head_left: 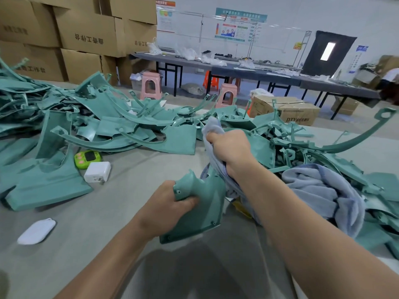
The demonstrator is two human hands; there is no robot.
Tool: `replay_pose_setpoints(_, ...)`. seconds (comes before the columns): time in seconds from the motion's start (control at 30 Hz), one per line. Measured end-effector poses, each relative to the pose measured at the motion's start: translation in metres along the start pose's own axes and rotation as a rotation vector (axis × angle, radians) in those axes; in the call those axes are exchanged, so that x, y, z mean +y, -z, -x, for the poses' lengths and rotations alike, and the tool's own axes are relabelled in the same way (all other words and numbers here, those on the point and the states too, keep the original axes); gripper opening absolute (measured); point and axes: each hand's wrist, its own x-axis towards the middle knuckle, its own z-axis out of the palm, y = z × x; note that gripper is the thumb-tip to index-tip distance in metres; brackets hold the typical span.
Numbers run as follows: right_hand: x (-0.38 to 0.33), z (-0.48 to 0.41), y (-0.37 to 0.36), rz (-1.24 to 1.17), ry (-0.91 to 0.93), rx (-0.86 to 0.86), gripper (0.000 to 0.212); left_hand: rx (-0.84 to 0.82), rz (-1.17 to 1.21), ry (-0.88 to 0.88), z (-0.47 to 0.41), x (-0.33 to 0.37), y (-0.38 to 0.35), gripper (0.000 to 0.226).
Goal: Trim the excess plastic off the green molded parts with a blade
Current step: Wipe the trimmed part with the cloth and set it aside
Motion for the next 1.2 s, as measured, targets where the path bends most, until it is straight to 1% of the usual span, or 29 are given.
replay_pose_setpoints(0.07,-0.003,0.001,0.000,-0.003,0.025,0.040,0.039,0.018,-0.026,-0.026,0.004,-0.001,-0.004,0.014)
replay_pose_setpoints(0.1,-0.002,0.004,0.000,-0.034,0.034,0.027,0.040,0.063,0.002,-0.022,0.004,-0.002,-0.006,0.013)
replay_pose_setpoints(0.17,0.005,0.014,-0.003,-0.105,0.053,-0.047,0.040,0.188,0.165,0.012,0.001,-0.001,-0.009,0.005)
replay_pose_setpoints(0.23,0.021,0.028,-0.006,-0.089,0.096,-0.108,0.041,0.283,0.340,0.070,-0.003,0.000,-0.007,0.016)
replay_pose_setpoints(0.27,0.030,0.035,-0.008,-0.052,0.139,-0.106,0.041,0.305,0.396,0.091,-0.004,-0.001,-0.005,0.021)
replay_pose_setpoints(0.4,0.057,0.058,-0.002,0.081,0.284,0.030,0.029,0.325,0.514,0.142,-0.001,0.003,-0.013,0.030)
replay_pose_setpoints(0.47,0.068,0.070,0.001,0.210,0.354,0.124,0.021,0.347,0.598,0.179,-0.001,0.005,-0.020,0.033)
replay_pose_setpoints(0.5,0.072,0.077,0.001,0.285,0.389,0.159,0.022,0.370,0.634,0.202,-0.002,0.006,-0.022,0.032)
replay_pose_setpoints(0.53,0.077,0.082,0.001,0.362,0.421,0.169,0.031,0.397,0.663,0.219,-0.004,0.005,-0.022,0.029)
replay_pose_setpoints(0.57,0.084,0.086,-0.001,0.430,0.461,0.144,0.041,0.419,0.686,0.235,-0.004,0.004,-0.022,0.024)
replay_pose_setpoints(0.63,0.097,0.095,-0.008,0.521,0.542,0.025,0.059,0.441,0.707,0.258,-0.004,0.000,-0.023,0.016)
replay_pose_setpoints(0.7,0.103,0.109,-0.019,0.536,0.623,-0.068,0.061,0.442,0.614,0.276,-0.001,-0.005,-0.025,0.019)
replay_pose_setpoints(0.77,0.105,0.121,-0.026,0.523,0.699,-0.105,0.059,0.467,0.553,0.323,0.000,-0.006,-0.027,0.020)
replay_pose_setpoints(0.8,0.103,0.125,-0.026,0.535,0.732,-0.129,0.060,0.479,0.582,0.389,-0.001,-0.007,-0.024,0.027)
replay_pose_setpoints(0.87,0.100,0.130,-0.023,0.591,0.742,-0.286,0.065,0.452,0.793,0.571,-0.006,-0.007,-0.018,0.049)
replay_pose_setpoints(0.9,0.099,0.132,-0.019,0.611,0.755,-0.346,0.067,0.437,0.880,0.635,-0.008,-0.007,-0.014,0.055)
replay_pose_setpoints(0.93,0.099,0.136,-0.014,0.638,0.790,-0.358,0.066,0.442,0.932,0.672,-0.011,-0.007,-0.012,0.058)
replay_pose_setpoints(0.97,0.099,0.139,-0.009,0.654,0.833,-0.336,0.061,0.472,0.935,0.685,-0.014,-0.008,-0.010,0.058)
replay_pose_setpoints(1.07,0.104,0.149,-0.005,0.645,0.953,-0.320,0.042,0.661,0.786,0.622,-0.021,-0.020,-0.008,0.045)
replay_pose_setpoints(1.1,0.104,0.151,-0.004,0.646,0.986,-0.306,0.035,0.692,0.756,0.595,-0.022,-0.023,-0.007,0.041)
replay_pose_setpoints(1.13,0.104,0.150,0.000,0.663,0.997,-0.285,0.029,0.702,0.739,0.572,-0.022,-0.023,-0.007,0.039)
replay_pose_setpoints(1.2,0.104,0.151,0.007,0.707,0.946,-0.266,0.029,0.699,0.755,0.533,-0.022,-0.023,-0.009,0.037)
